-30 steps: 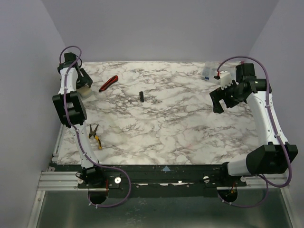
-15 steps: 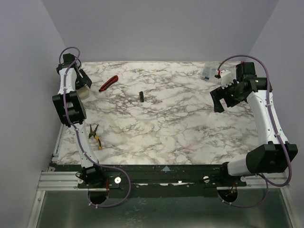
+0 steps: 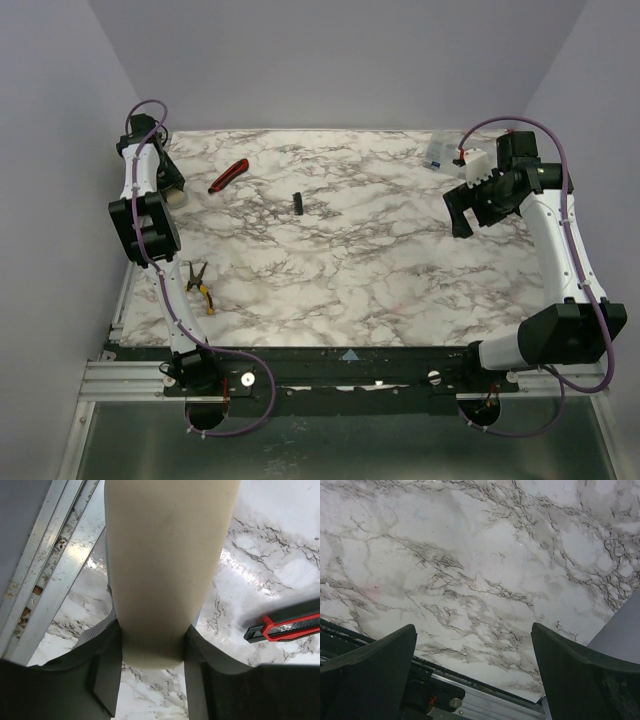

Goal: Open the umbrella

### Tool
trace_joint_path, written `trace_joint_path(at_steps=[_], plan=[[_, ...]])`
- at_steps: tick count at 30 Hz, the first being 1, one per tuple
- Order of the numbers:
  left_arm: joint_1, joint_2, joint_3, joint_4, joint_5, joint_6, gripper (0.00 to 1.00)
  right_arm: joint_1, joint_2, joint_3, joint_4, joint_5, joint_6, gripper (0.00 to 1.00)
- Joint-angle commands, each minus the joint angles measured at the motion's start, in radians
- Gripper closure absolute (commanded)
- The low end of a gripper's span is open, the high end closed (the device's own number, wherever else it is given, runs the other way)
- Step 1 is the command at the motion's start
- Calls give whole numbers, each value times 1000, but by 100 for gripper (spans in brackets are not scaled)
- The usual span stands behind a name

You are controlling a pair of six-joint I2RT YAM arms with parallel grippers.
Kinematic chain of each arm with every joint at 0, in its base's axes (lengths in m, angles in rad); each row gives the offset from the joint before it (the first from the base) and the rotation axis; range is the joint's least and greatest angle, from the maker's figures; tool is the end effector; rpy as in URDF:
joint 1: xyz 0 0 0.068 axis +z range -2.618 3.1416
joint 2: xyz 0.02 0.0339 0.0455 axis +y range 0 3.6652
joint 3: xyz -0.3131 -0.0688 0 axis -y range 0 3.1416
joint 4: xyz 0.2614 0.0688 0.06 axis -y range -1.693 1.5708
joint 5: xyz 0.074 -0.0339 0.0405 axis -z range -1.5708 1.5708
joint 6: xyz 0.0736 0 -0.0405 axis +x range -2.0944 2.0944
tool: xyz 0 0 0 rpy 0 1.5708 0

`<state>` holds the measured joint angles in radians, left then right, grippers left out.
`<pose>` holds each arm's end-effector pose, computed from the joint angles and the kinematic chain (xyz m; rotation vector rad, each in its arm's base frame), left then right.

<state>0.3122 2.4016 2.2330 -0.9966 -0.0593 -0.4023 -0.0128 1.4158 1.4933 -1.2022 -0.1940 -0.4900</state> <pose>0.5479 0.1814 0.2044 -0.9715 2.5549 0.0557 0.2909 0.0105 0.3710 -0.6860 2.5718 0.1006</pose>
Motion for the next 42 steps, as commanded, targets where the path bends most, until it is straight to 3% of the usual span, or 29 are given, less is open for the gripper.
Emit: trace_joint_path(at_steps=[1, 4, 11, 19, 26, 32, 35, 42], plan=[[7, -1, -3, -42, 4, 44, 69, -2, 0, 11, -18, 19, 7, 0], [7, -4, 9, -65, 0, 65, 76, -2, 5, 12, -16, 13, 8, 0], [3, -65, -106, -174, -41, 148, 76, -3, 2, 2, -2, 4, -2, 0], [-21, -285, -496, -154, 15, 270, 75, -3, 2, -10, 13, -16, -8, 0], [-179, -431, -822, -80, 93, 326, 74, -3, -27, -46, 24, -18, -19, 0], [-367, -475, -909, -33, 158, 312, 74, -3, -70, -95, 16, -15, -31, 0], [-462, -484, -929, 5, 44, 304, 73, -3, -88, -116, 15, -13, -35, 0], [-506, -432, -863, -51, -12, 358, 74, -3, -124, -164, 19, 3, -38, 0]])
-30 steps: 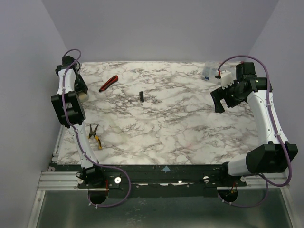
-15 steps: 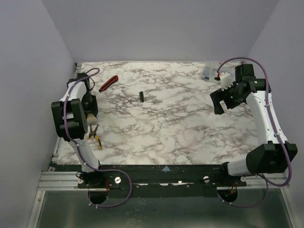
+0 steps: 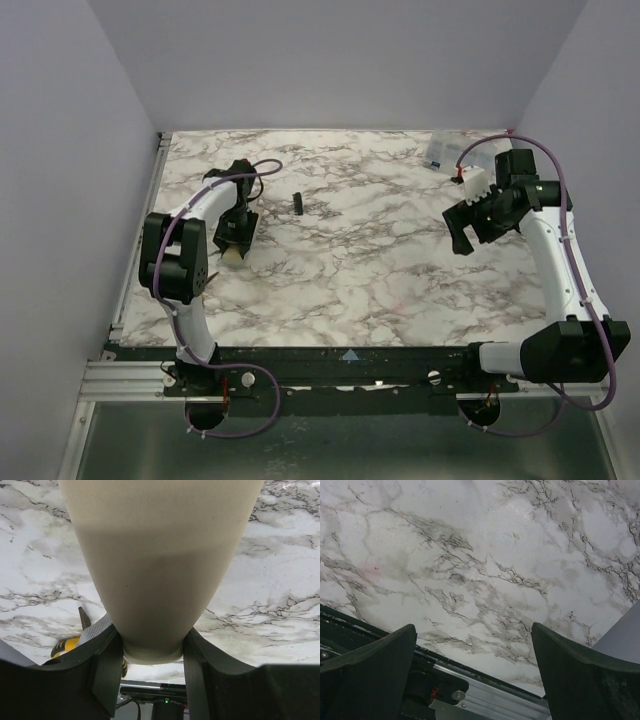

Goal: Open the umbrella

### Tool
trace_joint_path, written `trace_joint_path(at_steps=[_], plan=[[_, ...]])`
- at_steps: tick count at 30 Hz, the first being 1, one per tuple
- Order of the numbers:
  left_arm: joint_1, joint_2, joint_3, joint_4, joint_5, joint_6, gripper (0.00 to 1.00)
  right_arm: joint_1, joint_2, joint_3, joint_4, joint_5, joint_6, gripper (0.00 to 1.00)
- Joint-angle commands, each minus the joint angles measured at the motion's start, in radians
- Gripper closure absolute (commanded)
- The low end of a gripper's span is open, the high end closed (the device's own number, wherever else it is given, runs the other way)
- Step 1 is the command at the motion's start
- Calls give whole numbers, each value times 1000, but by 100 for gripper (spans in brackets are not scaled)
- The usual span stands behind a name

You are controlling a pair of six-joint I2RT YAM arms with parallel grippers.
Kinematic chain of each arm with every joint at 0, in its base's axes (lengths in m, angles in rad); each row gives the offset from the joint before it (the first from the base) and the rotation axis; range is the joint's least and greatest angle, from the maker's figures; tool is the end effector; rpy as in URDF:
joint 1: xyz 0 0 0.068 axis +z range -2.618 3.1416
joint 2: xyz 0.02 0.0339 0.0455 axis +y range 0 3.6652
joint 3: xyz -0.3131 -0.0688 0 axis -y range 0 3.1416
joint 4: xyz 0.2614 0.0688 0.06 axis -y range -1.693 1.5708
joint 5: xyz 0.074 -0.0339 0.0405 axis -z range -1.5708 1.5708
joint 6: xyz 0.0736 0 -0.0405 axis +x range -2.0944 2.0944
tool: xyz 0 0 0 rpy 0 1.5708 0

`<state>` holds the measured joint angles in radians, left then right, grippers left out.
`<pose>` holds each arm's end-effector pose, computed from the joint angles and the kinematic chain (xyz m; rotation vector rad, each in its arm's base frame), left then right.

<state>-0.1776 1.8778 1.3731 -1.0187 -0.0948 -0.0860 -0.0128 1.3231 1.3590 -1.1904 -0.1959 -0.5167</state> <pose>0.3747 -0.0602 0.1910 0.1375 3.0762 0.1352 0.2616 0.0110 0.3527 -0.7241 2.5893 0.1064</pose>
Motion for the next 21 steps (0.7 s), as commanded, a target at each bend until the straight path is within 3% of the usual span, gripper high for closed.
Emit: trace_joint_path(at_steps=[1, 6, 12, 21], plan=[[-27, 97, 3, -37, 15, 54, 74, -3, -36, -36, 7, 10, -11, 0], [-83, 96, 13, -74, -22, 117, 73, -3, -59, -53, 5, 29, -5, 0], [-173, 126, 75, -175, 106, 95, 72, -3, -96, -80, -5, 37, 9, 0], [-381, 200, 193, -152, 288, -13, 71, -3, -139, -106, -21, 53, 43, 0]])
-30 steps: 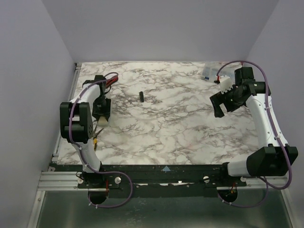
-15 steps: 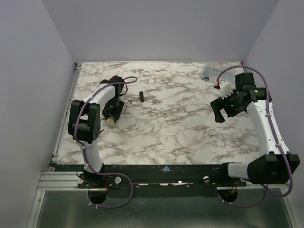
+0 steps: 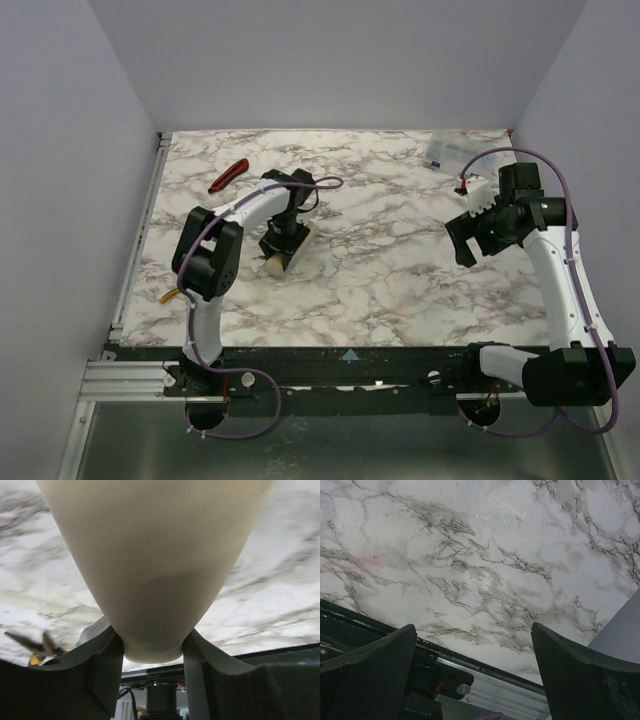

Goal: Open the umbrella

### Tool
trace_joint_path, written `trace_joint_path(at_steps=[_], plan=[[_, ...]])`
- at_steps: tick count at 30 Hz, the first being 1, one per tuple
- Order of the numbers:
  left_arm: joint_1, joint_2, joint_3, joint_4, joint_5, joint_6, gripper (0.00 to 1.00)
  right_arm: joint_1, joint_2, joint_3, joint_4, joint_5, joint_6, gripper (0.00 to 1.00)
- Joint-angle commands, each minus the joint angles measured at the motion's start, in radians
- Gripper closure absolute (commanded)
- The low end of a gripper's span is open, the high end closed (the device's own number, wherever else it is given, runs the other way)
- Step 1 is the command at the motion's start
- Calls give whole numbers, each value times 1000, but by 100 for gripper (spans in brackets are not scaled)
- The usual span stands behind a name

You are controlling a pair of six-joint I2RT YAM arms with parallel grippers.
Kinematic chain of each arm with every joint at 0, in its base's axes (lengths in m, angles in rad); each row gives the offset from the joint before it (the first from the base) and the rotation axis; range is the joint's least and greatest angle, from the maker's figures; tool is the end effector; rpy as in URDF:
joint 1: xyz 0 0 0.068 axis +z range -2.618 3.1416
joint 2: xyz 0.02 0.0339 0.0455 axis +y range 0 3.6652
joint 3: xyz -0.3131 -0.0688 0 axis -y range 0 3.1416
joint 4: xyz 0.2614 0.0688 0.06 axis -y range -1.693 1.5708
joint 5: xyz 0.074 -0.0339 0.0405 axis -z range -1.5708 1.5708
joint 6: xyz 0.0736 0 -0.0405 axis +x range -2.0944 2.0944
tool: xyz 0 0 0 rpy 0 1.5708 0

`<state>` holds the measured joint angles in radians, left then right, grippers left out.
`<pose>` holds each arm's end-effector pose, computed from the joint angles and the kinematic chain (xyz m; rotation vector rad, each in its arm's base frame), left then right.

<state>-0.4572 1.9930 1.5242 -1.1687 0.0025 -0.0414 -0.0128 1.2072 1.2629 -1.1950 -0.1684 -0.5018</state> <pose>0.3577 -0.1762 0.1873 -0.6348 -3.0100 -0.0216 0.2277 0.0094 0.3475 -0.6973 2.5901 0.0693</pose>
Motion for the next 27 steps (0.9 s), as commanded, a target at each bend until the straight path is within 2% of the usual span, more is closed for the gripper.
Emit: trace_joint_path(at_steps=[1, 9, 12, 16, 19, 21, 26, 27], plan=[[-128, 100, 64, 5, 205, -80, 71, -3, -24, -10, -19, 24, 32, 0], [-323, 222, 221, 112, 291, -334, 67, -3, -39, -40, -20, 18, 55, 0], [-401, 257, 269, 114, 236, -334, 62, -3, -44, -49, -22, 16, 58, 0], [-434, 257, 272, 131, 234, -327, 55, -2, -55, -59, -33, -9, 57, 0], [-427, 199, 244, 182, 225, -304, 43, -3, -72, -63, -34, -33, 43, 0], [-414, 150, 236, 212, 223, -292, 29, -3, -79, -63, -29, -55, 39, 0], [-384, -4, 217, 282, 225, -198, 3, -2, -85, -48, -17, -131, 13, 0], [-380, -56, 199, 304, 220, -173, 2, -2, -88, -41, -16, -147, 4, 0]])
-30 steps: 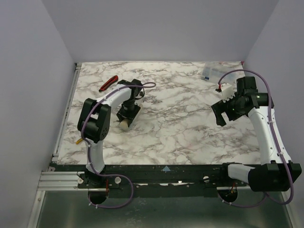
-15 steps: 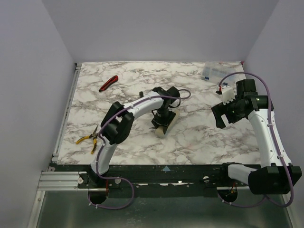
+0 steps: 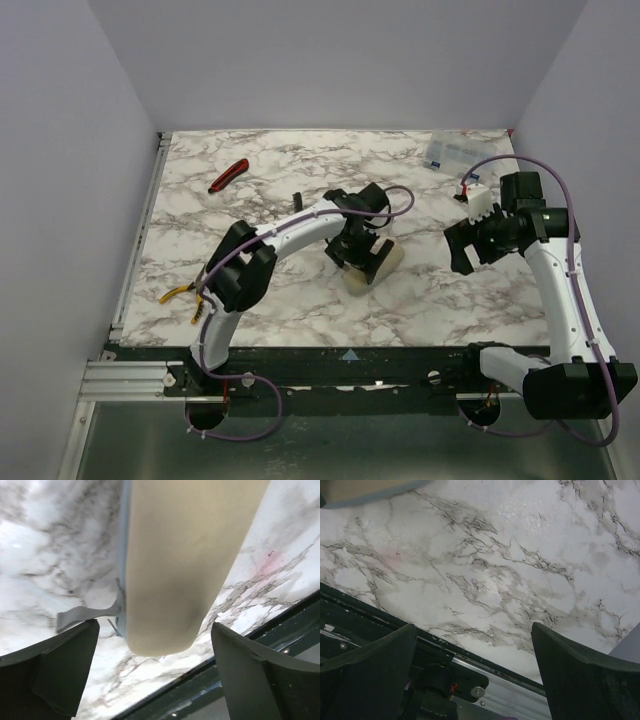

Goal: Open the umbrella

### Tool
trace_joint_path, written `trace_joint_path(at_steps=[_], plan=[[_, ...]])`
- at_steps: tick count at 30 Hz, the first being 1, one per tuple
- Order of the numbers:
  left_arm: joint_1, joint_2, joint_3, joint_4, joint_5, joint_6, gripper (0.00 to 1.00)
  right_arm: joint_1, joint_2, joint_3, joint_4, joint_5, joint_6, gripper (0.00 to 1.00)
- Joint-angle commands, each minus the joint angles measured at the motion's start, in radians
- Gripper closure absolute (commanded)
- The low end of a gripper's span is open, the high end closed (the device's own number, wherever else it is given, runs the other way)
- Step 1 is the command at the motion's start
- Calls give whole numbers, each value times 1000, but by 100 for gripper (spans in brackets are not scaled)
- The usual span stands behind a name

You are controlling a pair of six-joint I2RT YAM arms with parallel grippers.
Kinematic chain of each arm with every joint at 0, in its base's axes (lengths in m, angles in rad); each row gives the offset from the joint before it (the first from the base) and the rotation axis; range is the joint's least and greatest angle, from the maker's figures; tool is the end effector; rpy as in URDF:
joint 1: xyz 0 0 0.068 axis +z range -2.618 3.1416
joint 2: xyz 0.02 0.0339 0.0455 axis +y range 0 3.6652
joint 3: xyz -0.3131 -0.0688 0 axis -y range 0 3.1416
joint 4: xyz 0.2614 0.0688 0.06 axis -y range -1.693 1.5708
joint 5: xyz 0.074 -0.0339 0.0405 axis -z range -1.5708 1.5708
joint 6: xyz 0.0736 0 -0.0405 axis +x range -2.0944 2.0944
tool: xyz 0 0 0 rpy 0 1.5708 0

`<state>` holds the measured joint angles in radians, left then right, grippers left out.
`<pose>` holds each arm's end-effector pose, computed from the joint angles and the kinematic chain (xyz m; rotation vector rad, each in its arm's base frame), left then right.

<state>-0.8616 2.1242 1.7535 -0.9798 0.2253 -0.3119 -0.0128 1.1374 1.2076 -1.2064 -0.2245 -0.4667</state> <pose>0.3013 -0.3763 0.1989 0.8635 2.9219 -0.4736 0.2066 0.0137 0.3436 -0.6640 2.5807 0.1520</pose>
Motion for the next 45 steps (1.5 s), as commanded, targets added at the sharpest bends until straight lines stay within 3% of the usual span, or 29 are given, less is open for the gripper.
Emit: trace_joint_path(at_steps=[1, 6, 12, 14, 18, 20, 23, 26, 29, 32, 36, 39, 45], plan=[[33, -238, -63, 149, 2, 122, 2, -3, -23, 20, 0, -111, -42, 0], [131, -560, -290, 336, 153, 265, 2, -2, -52, 18, 63, -197, -108, 0], [247, -873, -613, 506, 157, 424, 2, -1, 1, 38, 96, -406, -241, 0], [292, -974, -730, 577, 215, 492, 2, 5, 34, 55, 117, -462, -271, 0], [319, -1119, -915, 634, 325, 694, 2, 94, 122, 81, 155, -443, -331, 0], [319, -1131, -949, 600, 379, 749, 2, 187, 159, 71, 185, -370, -355, 0], [327, -1107, -927, 545, 483, 702, 2, 327, 204, 43, 235, -281, -388, 0], [332, -1117, -961, 623, 487, 646, 2, 398, 233, -4, 303, -236, -451, 0], [331, -1147, -1011, 700, 419, 647, 2, 423, 266, -57, 347, -238, -588, 0], [331, -1168, -1061, 714, 473, 790, 2, 429, 339, -74, 357, -243, -749, 0], [314, -1150, -1070, 697, 479, 860, 2, 428, 436, -69, 378, -226, -923, 0], [309, -1130, -1050, 654, 484, 913, 2, 428, 500, -57, 406, -248, -976, 0], [308, -1172, -1144, 768, 421, 901, 2, 428, 591, -24, 404, -266, -983, 0]])
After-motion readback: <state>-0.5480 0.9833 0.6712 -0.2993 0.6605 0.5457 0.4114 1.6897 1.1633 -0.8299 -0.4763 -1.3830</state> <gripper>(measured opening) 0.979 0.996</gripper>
